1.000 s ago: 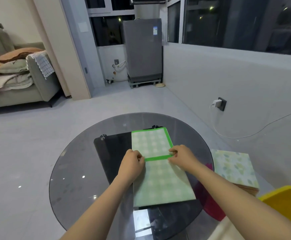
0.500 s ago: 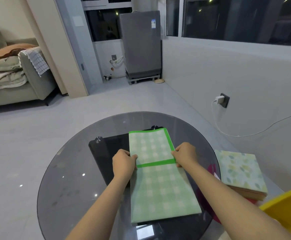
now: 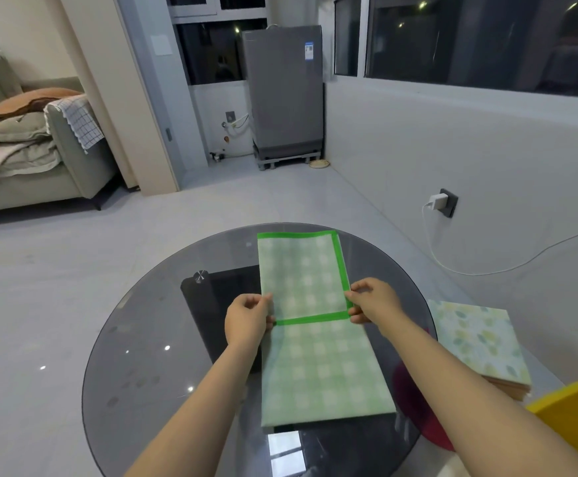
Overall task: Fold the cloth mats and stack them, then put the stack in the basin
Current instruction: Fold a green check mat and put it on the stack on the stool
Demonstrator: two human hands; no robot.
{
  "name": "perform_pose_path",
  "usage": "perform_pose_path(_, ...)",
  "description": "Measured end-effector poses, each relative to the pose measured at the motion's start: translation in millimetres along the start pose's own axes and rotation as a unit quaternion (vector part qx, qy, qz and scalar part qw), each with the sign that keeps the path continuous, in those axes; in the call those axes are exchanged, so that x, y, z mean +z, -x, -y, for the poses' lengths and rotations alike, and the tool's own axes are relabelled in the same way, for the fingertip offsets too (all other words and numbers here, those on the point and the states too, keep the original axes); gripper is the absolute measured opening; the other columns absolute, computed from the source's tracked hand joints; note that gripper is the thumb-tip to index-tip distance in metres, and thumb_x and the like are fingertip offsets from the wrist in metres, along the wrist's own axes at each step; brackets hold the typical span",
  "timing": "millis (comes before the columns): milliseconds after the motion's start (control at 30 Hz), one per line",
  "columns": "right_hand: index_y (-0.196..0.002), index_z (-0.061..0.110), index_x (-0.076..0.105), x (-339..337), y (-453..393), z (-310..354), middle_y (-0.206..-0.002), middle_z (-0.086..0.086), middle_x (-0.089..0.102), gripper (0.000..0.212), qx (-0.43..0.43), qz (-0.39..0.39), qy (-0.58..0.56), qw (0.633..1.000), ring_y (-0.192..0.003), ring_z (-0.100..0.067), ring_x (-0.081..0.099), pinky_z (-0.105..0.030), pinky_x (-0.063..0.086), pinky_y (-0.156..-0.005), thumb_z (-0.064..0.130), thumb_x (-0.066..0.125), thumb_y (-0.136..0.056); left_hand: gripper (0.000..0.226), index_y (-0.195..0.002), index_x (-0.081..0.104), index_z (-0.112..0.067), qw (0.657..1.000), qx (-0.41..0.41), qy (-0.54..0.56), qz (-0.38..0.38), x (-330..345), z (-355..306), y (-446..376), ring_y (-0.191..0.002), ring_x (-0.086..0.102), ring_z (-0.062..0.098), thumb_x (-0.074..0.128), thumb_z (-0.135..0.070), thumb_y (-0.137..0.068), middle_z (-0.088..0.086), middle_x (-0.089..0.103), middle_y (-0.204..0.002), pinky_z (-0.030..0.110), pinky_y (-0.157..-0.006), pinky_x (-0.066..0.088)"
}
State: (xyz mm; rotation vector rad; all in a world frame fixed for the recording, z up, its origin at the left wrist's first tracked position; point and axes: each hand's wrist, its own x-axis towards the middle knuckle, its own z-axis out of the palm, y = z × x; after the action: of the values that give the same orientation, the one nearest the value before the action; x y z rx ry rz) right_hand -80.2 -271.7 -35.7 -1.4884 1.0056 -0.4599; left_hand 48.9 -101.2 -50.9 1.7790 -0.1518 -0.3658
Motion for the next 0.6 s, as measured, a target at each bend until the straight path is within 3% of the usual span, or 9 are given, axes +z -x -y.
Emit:
perform_pose_path(167,-0.104,0.005,0.059,-10,5,4,-0.081,-0.011,0.054,0.018,0.006,0.073,-0.075,0.994,-0.065,-0.019,0.058,-0.024,0.056,-0.049,0.018,0.049,-0.097,0.033,-0.090,0.061,-0.004,0.994,-0.036,0.094,0.035,-9,-5,2,-0.070,0.066,0.023,0.049,-0.034,-0.096,0.013,0.064,-0.085,0.032,-0.067,0.057)
perform_pose_path(333,-0.085,0.003,0.060,-16,6,4,-0.085,-0.014,0.062,0.034,0.029,0.107,-0.123,0.986,-0.073,-0.024,0.062,-0.028,0.057,-0.057,0.027,0.041,-0.100,0.040,-0.078,0.059,-0.002,0.978,-0.081,0.175,0.085,-19,-14,9,-0.065,0.061,0.023,0.040,-0.029,-0.100,0.015,0.065,-0.078,0.027,-0.055,0.057)
perform_pose_path(500,-0.101,-0.013,0.060,-22,5,1,-0.091,-0.021,0.065,0.049,0.031,0.113,-0.119,0.986,-0.078,-0.029,0.063,-0.034,0.055,-0.074,0.030,0.037,-0.101,0.042,-0.064,0.059,-0.003,0.984,-0.062,0.137,0.093,-26,-12,12,-0.055,0.063,0.022,0.044,-0.026,-0.097,0.014,0.066,-0.062,0.036,-0.071,0.056)
perform_pose_path(600,-0.102,-0.015,0.061,-24,6,-1,-0.091,-0.020,0.065,0.049,0.015,0.104,-0.090,0.990,-0.080,-0.030,0.064,-0.028,0.056,-0.065,0.029,0.041,-0.100,0.041,-0.069,0.065,-0.001,0.993,-0.019,0.065,0.094,-31,-9,16,-0.057,0.063,0.018,0.046,-0.025,-0.095,0.009,0.067,-0.064,0.030,-0.070,0.054)
